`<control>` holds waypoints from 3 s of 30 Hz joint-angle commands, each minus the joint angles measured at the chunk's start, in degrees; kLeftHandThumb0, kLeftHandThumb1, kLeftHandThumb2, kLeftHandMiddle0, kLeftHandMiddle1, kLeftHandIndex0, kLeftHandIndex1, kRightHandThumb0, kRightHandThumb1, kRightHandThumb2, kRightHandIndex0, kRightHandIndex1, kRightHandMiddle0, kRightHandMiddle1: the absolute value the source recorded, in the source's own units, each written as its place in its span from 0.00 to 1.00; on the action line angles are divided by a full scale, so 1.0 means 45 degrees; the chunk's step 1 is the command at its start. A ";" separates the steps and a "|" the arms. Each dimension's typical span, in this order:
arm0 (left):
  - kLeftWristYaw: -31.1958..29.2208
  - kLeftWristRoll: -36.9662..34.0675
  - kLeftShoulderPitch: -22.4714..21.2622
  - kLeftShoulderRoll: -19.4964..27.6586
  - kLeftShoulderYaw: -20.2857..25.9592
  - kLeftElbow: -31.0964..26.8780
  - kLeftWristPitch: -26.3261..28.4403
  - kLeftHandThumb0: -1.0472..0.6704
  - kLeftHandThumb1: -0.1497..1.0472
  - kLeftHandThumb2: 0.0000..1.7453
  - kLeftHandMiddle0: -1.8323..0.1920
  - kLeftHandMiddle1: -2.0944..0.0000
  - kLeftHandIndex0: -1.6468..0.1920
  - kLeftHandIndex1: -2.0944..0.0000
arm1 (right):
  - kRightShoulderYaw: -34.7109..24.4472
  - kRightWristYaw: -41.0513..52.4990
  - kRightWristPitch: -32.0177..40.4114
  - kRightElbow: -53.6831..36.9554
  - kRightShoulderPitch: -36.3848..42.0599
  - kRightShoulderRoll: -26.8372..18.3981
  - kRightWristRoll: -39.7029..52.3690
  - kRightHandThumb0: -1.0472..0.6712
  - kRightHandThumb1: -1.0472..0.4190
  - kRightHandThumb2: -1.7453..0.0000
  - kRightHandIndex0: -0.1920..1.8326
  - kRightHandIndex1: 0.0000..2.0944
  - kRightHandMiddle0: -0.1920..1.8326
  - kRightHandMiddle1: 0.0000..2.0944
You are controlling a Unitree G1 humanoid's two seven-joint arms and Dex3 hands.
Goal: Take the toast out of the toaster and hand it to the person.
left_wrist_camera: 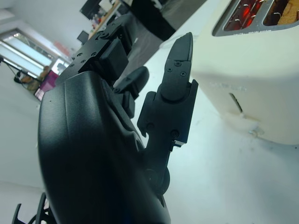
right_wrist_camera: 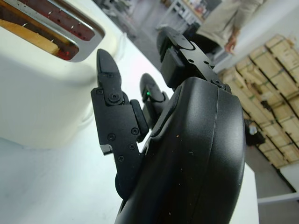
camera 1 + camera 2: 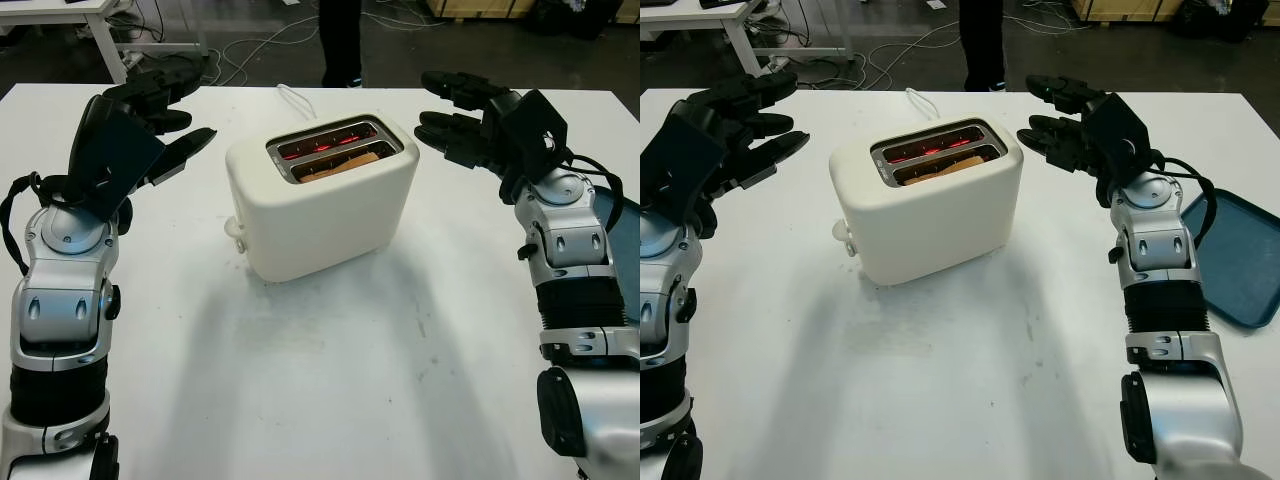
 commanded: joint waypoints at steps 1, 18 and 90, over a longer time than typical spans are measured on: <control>-0.0040 -0.0064 -0.0143 0.0018 0.0047 0.0075 -0.0076 0.43 0.89 0.03 0.77 0.63 0.58 1.00 | -0.0005 -0.0012 0.0155 -0.0200 -0.0277 -0.0053 0.0033 0.45 0.09 0.95 0.36 0.00 0.32 0.00; -0.0002 -0.0056 -0.0146 -0.0131 0.0049 0.0137 -0.0135 0.41 0.89 0.03 0.78 0.62 0.58 1.00 | 0.0050 0.0070 -0.0071 -0.0097 -0.0230 -0.0118 -0.0020 0.45 0.09 0.96 0.37 0.01 0.33 0.00; 0.0069 0.0026 -0.0583 -0.0649 -0.0145 0.0881 -0.1545 0.41 0.88 0.04 0.82 0.52 0.56 0.98 | 0.0083 0.0471 -0.0608 0.0283 -0.0257 -0.0312 0.0044 0.46 0.09 0.93 0.37 0.00 0.33 0.00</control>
